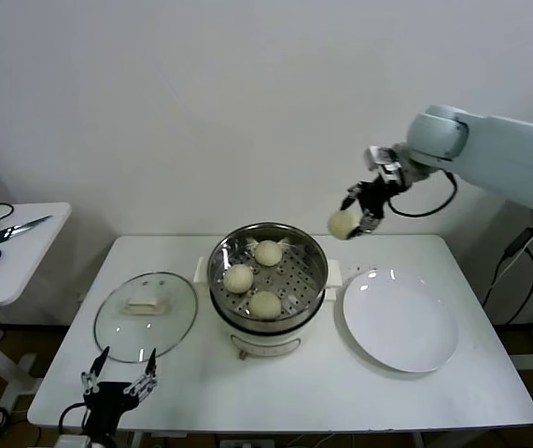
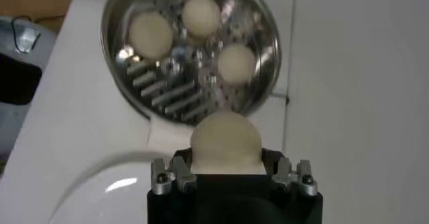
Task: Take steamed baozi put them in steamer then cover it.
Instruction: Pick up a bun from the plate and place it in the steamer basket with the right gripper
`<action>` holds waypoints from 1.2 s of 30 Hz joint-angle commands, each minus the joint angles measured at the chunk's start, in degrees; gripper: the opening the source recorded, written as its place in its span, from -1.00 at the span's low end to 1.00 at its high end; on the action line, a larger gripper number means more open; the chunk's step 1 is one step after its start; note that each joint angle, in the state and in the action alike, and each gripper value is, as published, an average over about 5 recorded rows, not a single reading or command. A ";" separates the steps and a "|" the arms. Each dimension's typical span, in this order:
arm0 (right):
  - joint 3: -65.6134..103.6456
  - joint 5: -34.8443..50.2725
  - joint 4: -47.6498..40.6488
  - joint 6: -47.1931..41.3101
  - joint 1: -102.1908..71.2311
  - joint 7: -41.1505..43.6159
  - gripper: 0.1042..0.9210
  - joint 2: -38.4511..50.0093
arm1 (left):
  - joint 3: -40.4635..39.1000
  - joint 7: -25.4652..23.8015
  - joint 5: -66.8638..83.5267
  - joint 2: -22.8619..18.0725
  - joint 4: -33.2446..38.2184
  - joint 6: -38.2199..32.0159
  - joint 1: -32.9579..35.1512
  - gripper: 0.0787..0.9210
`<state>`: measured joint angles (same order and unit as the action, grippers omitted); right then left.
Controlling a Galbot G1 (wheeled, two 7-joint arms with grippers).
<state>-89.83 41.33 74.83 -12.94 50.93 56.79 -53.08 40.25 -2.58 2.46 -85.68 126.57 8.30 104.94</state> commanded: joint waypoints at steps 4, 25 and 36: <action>-2.77 4.39 2.51 -5.51 -5.03 -6.38 0.41 -13.82 | 0.33 -0.04 0.15 -0.09 0.22 0.25 0.03 0.77; -3.69 -5.84 -1.78 -6.92 -12.76 -9.60 0.40 -14.00 | 0.82 -0.06 0.56 -0.49 0.89 0.57 0.16 0.77; -4.24 -6.04 -2.07 -6.87 -12.86 -9.43 0.41 -14.16 | 0.74 -0.06 0.78 -0.28 0.88 0.55 0.14 0.77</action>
<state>-93.82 36.74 73.29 -19.58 39.12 47.92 -66.60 41.00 -2.64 3.34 -85.94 127.46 8.88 105.05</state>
